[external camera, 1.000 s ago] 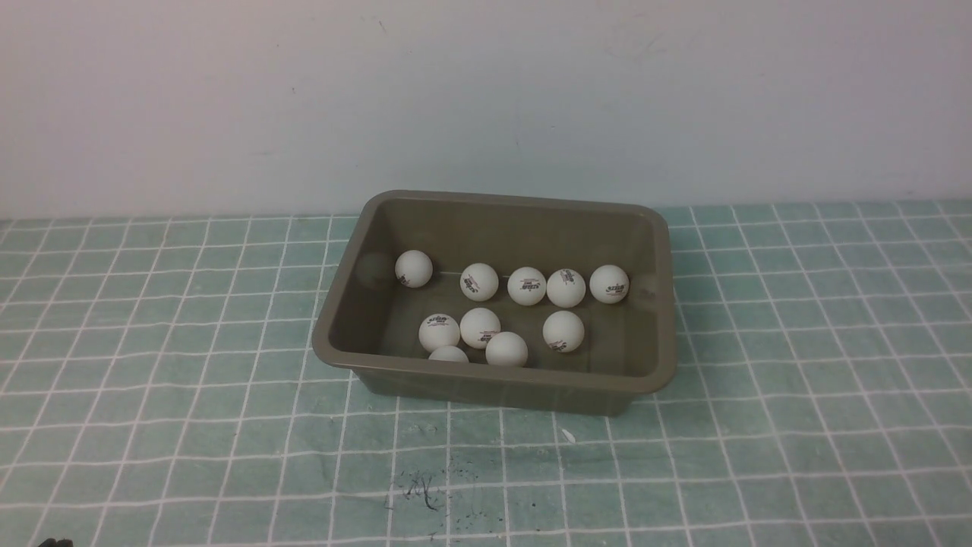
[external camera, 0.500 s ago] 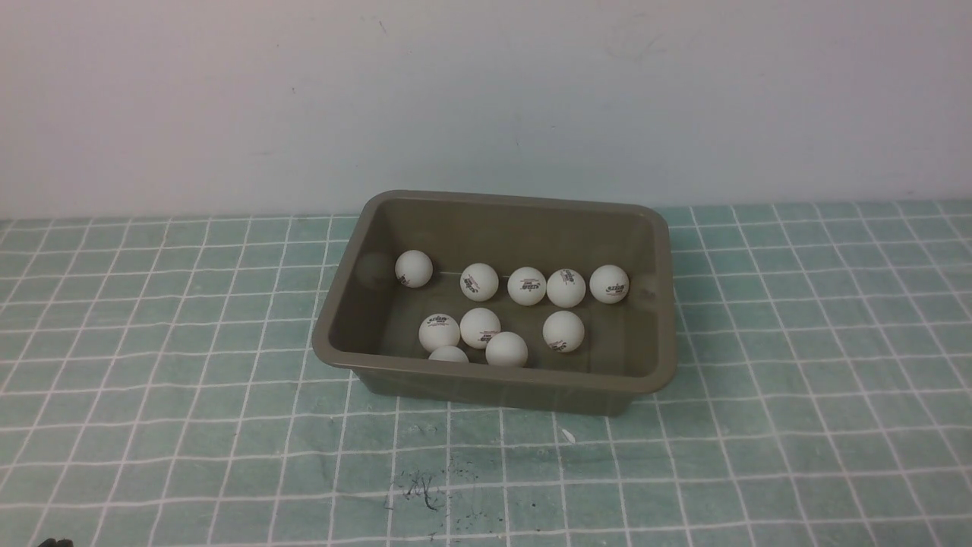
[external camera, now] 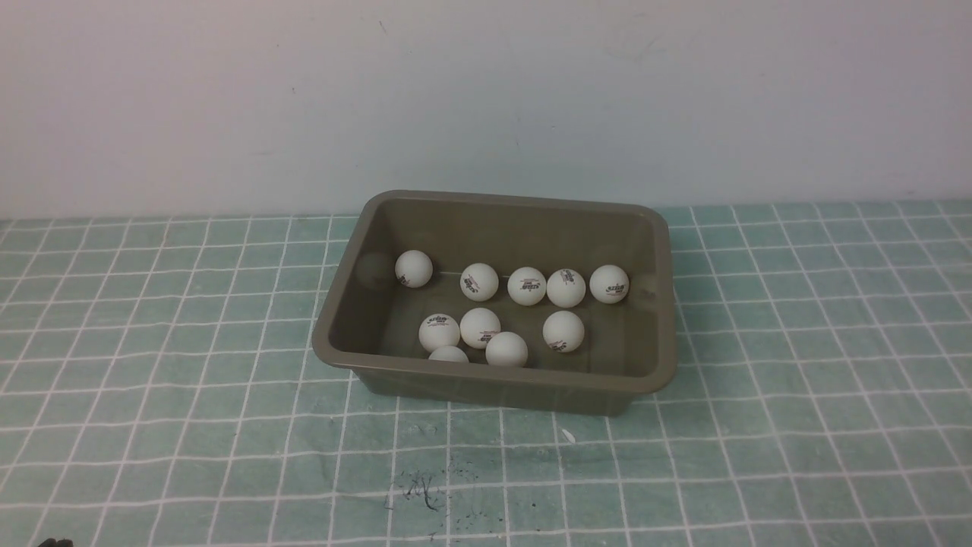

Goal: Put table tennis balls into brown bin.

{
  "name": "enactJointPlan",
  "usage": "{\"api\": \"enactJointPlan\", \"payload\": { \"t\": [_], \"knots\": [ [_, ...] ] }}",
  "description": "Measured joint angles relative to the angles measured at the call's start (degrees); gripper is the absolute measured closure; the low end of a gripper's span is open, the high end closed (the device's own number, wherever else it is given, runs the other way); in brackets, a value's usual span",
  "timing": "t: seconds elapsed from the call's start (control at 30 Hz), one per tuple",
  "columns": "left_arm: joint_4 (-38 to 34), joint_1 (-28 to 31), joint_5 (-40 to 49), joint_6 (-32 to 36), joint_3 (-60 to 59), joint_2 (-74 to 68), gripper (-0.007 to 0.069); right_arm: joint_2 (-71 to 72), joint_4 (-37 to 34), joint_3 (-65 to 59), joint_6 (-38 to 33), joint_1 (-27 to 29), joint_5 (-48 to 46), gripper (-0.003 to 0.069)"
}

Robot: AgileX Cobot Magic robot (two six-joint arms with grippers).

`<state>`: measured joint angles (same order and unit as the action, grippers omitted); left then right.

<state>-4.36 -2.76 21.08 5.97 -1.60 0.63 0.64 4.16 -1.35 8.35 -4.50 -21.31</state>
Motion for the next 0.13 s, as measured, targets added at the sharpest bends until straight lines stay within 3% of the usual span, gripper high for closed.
{"api": "enactJointPlan", "payload": {
  "t": [0.13],
  "knots": [
    [0.0,0.0,0.0,0.0,0.0,0.0,0.0629,0.0,0.0,0.0,0.0,0.0,0.0,0.0673]
  ]
}}
